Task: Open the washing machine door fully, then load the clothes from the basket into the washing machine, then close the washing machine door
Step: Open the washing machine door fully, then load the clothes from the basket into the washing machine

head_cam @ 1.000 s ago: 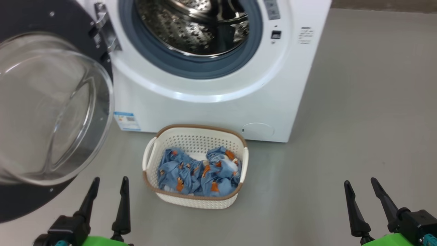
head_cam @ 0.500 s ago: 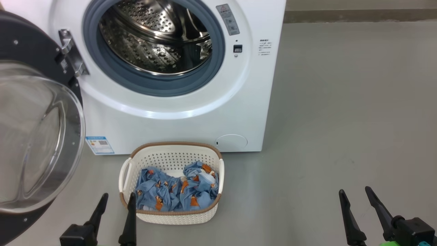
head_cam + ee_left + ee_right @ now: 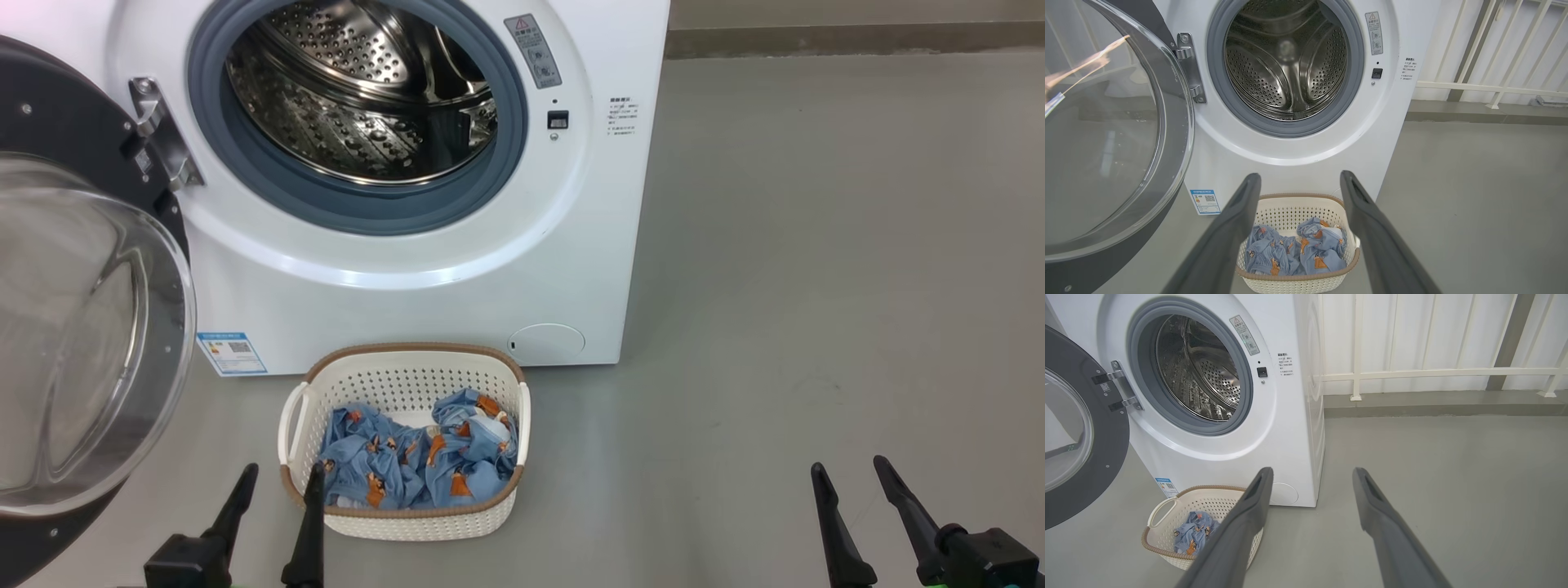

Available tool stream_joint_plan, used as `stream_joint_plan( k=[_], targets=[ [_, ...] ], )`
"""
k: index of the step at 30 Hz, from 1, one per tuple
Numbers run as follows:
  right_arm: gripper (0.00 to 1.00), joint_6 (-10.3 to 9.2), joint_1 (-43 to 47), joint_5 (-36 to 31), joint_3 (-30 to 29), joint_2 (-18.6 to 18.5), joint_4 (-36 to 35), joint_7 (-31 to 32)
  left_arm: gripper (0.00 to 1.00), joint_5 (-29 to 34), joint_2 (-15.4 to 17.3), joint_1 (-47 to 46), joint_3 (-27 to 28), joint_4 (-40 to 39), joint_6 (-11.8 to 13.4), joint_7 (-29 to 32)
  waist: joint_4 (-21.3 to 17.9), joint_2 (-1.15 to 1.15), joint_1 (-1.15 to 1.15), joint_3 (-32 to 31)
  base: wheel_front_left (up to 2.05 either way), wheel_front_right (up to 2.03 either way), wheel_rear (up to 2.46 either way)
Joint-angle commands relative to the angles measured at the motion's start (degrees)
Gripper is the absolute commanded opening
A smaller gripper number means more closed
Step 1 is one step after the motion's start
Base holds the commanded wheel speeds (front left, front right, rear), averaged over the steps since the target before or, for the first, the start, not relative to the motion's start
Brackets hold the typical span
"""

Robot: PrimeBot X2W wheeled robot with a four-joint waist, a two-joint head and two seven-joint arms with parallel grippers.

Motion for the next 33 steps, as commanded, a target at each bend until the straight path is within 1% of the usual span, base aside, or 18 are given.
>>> stream_joint_plan(
  k=[1,11,15,22,27,33],
  targets=[
    [1.00,0.51,-1.32,0.32,1.28,-0.55,-1.26,-0.42,1.00,0.20,0.78,-2.68,1.65,-1.17,0.52,-0.11,0.04,0.00,0.00,-0.04,0.00,0.00,0.00],
    [1.00,0.51,-1.49,0.47,1.49,-0.55,-0.76,-0.70,1.00,0.07,1.10,-3.02,1.23,-0.66,0.91,-0.24,-0.15,0.00,0.00,-0.27,0.01,-0.01,0.01],
    [1.00,0.51,-1.40,0.58,1.64,-0.55,-0.69,-0.82,1.00,-0.07,1.21,-3.04,1.06,-0.44,1.14,0.32,-0.32,0.00,0.00,-0.29,0.40,-0.50,0.10],
    [1.00,0.51,-1.38,0.59,1.51,-0.54,-0.79,-0.83,1.00,0.28,1.59,-3.48,0.76,-0.51,1.82,0.21,-0.30,0.00,0.00,-0.10,1.32,-1.32,0.00],
    [1.00,0.51,-1.33,0.66,1.46,-0.54,-0.84,-0.80,1.00,0.57,1.89,-3.97,0.41,-0.64,1.83,-0.18,-0.10,0.00,0.00,0.07,1.45,-1.45,0.00],
    [1.00,0.51,-1.42,0.77,1.55,-0.54,-0.79,-0.80,1.00,0.52,2.07,-4.08,0.29,-0.63,2.27,-0.75,0.08,0.00,0.00,0.07,0.67,-0.67,0.00]
  ],
)
